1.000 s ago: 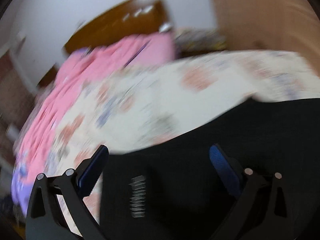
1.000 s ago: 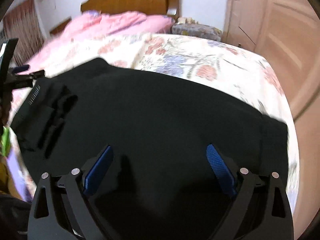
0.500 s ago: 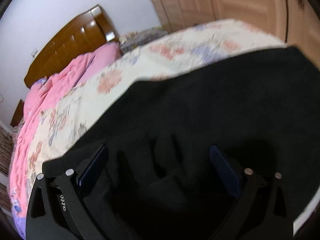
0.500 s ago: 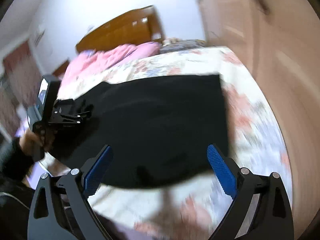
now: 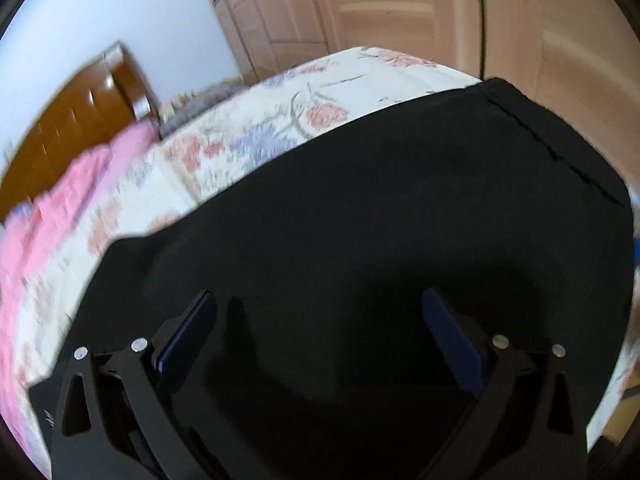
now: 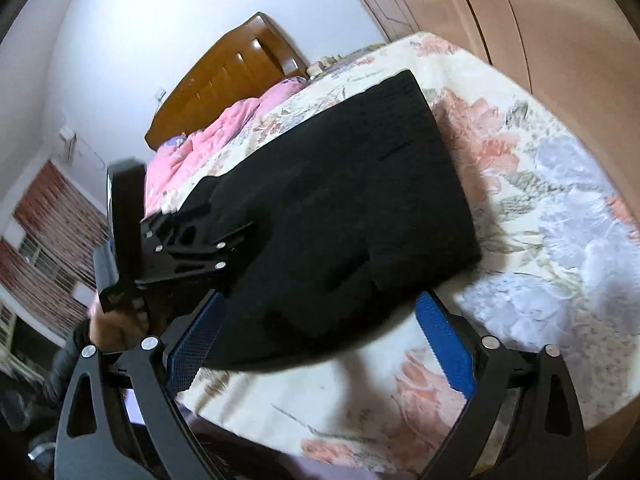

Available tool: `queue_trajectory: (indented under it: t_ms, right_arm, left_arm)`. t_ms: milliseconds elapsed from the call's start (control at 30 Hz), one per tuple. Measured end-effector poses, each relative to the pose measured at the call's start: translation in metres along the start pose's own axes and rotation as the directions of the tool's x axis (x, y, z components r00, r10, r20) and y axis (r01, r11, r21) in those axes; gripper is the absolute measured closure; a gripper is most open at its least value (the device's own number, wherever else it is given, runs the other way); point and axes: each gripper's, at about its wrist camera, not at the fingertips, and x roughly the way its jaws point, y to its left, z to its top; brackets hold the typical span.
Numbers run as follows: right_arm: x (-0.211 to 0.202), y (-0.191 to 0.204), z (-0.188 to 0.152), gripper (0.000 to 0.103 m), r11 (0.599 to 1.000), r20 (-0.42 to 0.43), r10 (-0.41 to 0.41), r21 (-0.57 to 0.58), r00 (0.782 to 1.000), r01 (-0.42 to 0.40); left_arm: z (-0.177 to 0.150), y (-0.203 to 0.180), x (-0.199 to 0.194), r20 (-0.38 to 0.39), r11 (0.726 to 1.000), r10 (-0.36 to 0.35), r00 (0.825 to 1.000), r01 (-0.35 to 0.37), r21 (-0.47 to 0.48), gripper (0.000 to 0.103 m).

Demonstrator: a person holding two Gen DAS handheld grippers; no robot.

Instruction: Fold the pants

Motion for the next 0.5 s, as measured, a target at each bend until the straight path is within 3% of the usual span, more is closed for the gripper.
queue_trajectory:
  t_ms: [200,333,400,500]
  right_arm:
    - [-0.004,-0.006,0.001,0.01,0.995,0.039,0.007,0.101,0.999,-0.011]
    - [0.009,0.01,0.001,0.009,0.996,0.009,0.026,0.082,1.0,-0.027]
    - [0.011,0.016,-0.004,0.019,0.997,-0.004,0.037,0.067,0.999,-0.037]
    - [0.01,0.012,-0.004,0.023,0.993,0.051,0.046,0.105,0.998,-0.051]
  left_arm:
    - [-0.002,-0.003,0.002,0.011,1.0,-0.001,1.0,0.001,0.009,0.001]
    - [-0.004,0.004,0.003,0.005,0.999,-0.039,0.999,0.039,-0.019,0.001]
    - [-0.002,0.007,0.004,0.003,0.999,-0.047,0.999,0.047,-0.025,0.001]
    - [-0.003,0.005,0.004,0.01,0.999,-0.039,0.999,0.039,-0.019,0.001]
